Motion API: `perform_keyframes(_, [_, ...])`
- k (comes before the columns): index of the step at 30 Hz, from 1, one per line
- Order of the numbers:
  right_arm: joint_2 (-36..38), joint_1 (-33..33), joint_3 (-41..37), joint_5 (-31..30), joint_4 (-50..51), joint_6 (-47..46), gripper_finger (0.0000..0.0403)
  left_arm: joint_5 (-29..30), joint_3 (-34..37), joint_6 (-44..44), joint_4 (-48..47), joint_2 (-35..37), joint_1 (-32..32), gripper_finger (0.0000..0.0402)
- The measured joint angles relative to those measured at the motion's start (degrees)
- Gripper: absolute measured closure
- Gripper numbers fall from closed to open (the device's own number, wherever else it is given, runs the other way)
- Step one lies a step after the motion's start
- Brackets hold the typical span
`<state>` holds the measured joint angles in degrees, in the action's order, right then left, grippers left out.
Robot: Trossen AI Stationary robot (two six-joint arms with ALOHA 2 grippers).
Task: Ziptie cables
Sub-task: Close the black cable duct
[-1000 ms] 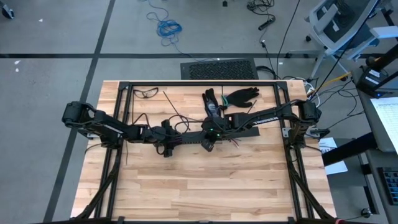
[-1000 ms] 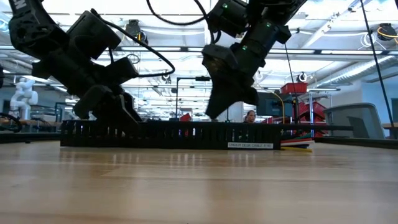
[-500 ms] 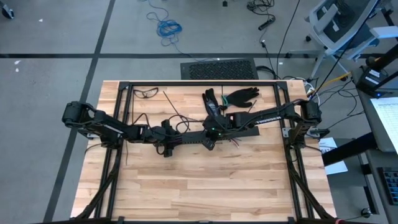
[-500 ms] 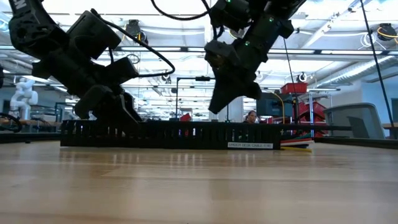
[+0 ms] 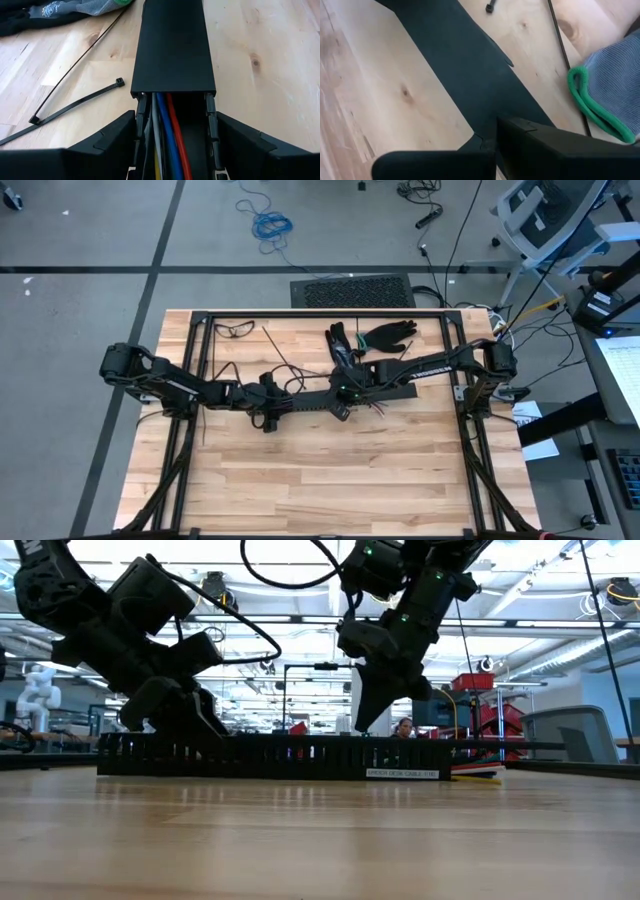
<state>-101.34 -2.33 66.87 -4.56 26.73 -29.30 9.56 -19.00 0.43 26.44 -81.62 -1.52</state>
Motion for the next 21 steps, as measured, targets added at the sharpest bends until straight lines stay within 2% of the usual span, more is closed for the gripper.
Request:
perform_keyframes(8, [0.0, 0.02, 0.0, -0.21, 0.04, -0.02, 0.0402, 0.31, 0.0, 0.04, 0.0, 0.0, -0.02, 0.0151])
perform_keyframes(16, [-0.02, 0.02, 0.04, -4.5, 3.05, -2.12, 0.0403, 0.42, 0.0, 0.02, 0.0, 0.0, 0.0, 0.0151])
perform_keyframes(21, [-0.02, 0.04, 0.04, -4.56, 3.44, -2.99, 0.0403, 0.44, 0.0, 0.02, 0.0, 0.0, 0.0, 0.0151])
